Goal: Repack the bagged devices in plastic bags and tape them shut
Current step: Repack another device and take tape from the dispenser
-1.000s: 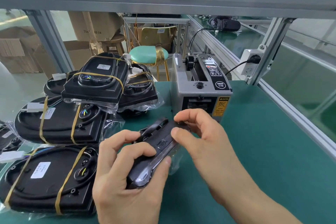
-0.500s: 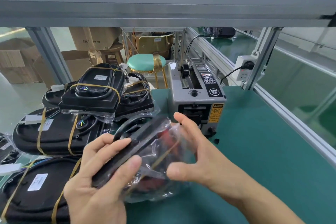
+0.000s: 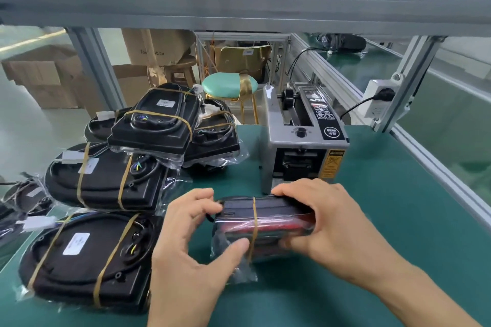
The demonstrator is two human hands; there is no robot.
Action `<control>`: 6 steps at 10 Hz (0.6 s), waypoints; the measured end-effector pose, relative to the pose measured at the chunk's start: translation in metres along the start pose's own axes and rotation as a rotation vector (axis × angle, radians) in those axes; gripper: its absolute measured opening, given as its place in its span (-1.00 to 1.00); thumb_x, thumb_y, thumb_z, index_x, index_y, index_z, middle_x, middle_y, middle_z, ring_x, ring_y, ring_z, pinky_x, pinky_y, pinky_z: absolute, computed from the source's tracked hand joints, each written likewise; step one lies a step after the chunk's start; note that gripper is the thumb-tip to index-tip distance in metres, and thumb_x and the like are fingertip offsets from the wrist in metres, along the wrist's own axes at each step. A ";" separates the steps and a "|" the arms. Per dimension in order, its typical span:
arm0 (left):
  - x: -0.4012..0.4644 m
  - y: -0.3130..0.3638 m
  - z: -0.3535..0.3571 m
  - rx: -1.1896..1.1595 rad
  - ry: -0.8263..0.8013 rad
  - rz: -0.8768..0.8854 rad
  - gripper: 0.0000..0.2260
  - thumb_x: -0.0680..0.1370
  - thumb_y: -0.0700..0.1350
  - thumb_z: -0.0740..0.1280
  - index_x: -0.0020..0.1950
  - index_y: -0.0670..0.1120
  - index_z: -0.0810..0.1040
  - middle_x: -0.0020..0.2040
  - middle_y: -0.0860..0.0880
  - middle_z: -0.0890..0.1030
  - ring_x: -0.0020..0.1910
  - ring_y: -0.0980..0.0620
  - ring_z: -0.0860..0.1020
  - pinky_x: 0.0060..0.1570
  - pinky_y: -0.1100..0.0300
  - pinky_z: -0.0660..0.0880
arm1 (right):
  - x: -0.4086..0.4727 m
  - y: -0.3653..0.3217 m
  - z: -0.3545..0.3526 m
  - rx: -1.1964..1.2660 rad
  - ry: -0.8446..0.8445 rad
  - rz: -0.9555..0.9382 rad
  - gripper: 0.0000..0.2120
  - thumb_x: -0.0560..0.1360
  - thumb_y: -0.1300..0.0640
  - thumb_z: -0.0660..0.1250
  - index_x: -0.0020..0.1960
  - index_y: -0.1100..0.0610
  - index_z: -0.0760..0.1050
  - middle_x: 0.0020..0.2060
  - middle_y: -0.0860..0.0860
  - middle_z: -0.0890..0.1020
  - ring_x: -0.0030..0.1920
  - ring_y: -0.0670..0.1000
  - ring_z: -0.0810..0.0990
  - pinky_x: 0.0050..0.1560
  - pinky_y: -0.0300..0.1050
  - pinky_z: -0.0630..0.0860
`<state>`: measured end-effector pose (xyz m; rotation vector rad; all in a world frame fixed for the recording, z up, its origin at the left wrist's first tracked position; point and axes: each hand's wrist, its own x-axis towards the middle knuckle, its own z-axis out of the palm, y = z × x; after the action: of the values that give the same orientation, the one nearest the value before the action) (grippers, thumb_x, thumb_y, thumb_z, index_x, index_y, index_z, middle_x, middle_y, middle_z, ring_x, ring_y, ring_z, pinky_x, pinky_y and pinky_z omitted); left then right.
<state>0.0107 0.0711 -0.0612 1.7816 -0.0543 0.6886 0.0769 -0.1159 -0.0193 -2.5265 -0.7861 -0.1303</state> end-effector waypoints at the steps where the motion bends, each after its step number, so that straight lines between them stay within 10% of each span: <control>1: -0.005 -0.006 -0.001 -0.031 0.039 0.008 -0.68 0.23 0.02 0.49 -0.08 0.12 0.49 0.17 0.01 0.55 0.22 -0.06 0.53 0.20 0.21 0.47 | 0.000 0.001 0.008 0.059 -0.018 0.038 -0.35 0.21 0.00 0.58 0.26 -0.15 0.47 0.10 -0.33 0.52 0.11 -0.28 0.36 0.22 -0.19 0.24; 4: -0.002 -0.035 -0.015 -0.302 -0.184 -0.302 -0.46 0.23 -0.31 0.50 0.19 -0.06 0.59 0.18 -0.03 0.63 0.09 0.03 0.62 0.10 0.32 0.50 | 0.003 0.001 0.008 0.271 -0.175 0.101 -0.38 0.26 -0.08 0.52 0.29 -0.20 0.45 0.14 -0.39 0.46 0.20 -0.37 0.34 0.30 -0.33 0.24; 6: -0.005 -0.039 -0.011 -0.169 -0.141 -0.238 -0.53 0.19 -0.29 0.48 0.07 -0.02 0.60 0.10 -0.03 0.66 0.13 -0.18 0.59 0.19 0.00 0.44 | 0.029 0.038 -0.003 0.766 0.386 0.714 -0.92 0.46 0.10 0.42 -0.17 -0.02 0.67 -0.52 -0.23 0.55 -0.39 -0.16 0.46 -0.32 -0.31 0.42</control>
<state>0.0169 0.0928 -0.0958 1.6386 0.0046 0.3758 0.1223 -0.1298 -0.0265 -1.8107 0.2229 -0.0526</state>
